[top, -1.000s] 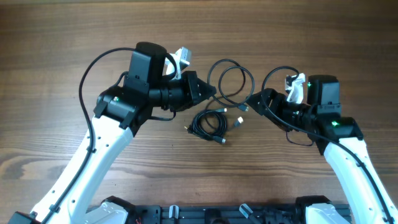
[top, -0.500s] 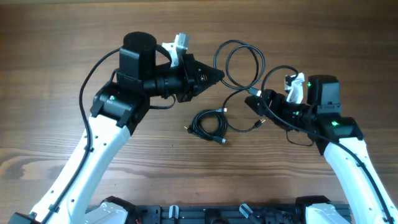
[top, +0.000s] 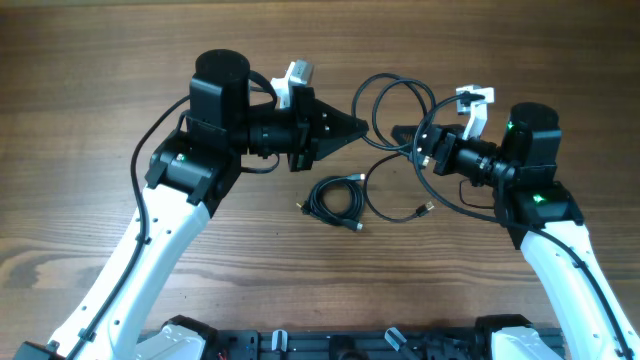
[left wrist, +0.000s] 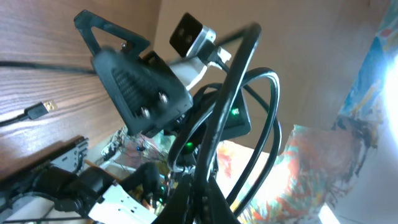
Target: Untangle cables
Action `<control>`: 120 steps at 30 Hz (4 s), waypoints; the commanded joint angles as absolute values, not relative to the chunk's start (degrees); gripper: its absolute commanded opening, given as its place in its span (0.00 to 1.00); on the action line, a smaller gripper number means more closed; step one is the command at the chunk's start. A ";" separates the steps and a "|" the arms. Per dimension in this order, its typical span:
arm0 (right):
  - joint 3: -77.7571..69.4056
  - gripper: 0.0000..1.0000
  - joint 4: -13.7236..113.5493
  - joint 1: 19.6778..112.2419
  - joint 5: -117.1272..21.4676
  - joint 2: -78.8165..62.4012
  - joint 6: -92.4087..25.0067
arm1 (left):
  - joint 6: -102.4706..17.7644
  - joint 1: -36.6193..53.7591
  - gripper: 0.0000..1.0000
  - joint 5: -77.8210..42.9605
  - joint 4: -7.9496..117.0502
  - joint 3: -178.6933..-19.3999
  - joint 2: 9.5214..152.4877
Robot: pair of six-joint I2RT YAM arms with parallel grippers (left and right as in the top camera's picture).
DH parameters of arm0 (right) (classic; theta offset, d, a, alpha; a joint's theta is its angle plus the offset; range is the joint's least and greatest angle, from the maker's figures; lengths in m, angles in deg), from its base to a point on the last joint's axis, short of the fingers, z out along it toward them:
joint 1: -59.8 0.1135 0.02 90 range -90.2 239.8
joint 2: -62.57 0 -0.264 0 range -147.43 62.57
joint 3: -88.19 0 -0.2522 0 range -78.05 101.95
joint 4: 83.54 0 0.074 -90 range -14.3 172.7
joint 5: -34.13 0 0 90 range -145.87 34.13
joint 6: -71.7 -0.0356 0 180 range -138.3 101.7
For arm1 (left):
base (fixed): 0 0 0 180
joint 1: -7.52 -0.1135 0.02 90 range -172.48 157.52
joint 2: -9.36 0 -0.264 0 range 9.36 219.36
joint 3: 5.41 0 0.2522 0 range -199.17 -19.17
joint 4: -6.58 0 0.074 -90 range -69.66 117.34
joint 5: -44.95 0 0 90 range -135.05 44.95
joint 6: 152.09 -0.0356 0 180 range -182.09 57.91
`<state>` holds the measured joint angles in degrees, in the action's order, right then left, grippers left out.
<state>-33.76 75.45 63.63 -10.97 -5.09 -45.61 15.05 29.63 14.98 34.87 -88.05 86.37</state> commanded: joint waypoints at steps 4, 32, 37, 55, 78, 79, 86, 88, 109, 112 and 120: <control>-33.50 0.19 72.81 63.76 -9.88 -5.38 -45.70 | 16.30 26.61 0.04 17.04 34.67 -88.18 85.43; -33.47 0.04 78.21 63.74 -17.11 -5.36 -68.08 | -12.90 21.76 0.99 -9.65 60.16 -88.16 86.57; -33.47 0.05 93.86 63.74 -4.54 -5.38 -83.08 | -21.84 22.33 0.95 -18.96 64.16 -88.16 88.12; -33.50 0.04 98.56 63.87 -4.50 -5.38 -98.27 | -24.16 23.47 0.90 -8.45 61.03 -88.16 87.86; -33.50 0.04 111.41 71.22 -2.14 -5.38 -116.01 | -10.06 30.31 0.47 -23.64 59.00 -88.16 88.49; -33.50 0.04 111.39 71.22 -2.20 -5.38 -116.01 | -8.42 30.44 0.46 -23.24 58.91 -88.16 88.91; -33.50 0.04 111.23 71.19 -3.36 -5.38 -110.75 | -9.23 30.66 0.08 -24.42 58.30 -88.16 89.78; -33.50 0.04 108.54 71.19 -5.11 -5.38 -104.15 | -9.58 30.50 0.04 -29.21 60.13 -88.16 89.78; -33.26 0.05 86.60 68.51 -34.49 -5.36 -52.85 | -35.37 30.55 0.04 -52.29 67.15 -88.16 89.78; -33.26 0.05 89.31 68.51 -36.58 -5.36 -55.10 | -35.54 30.55 0.04 -48.31 60.83 -88.16 89.78; -32.73 0.05 94.38 68.13 -70.62 -5.38 -46.23 | -34.67 30.50 1.00 -49.58 49.73 -88.16 89.78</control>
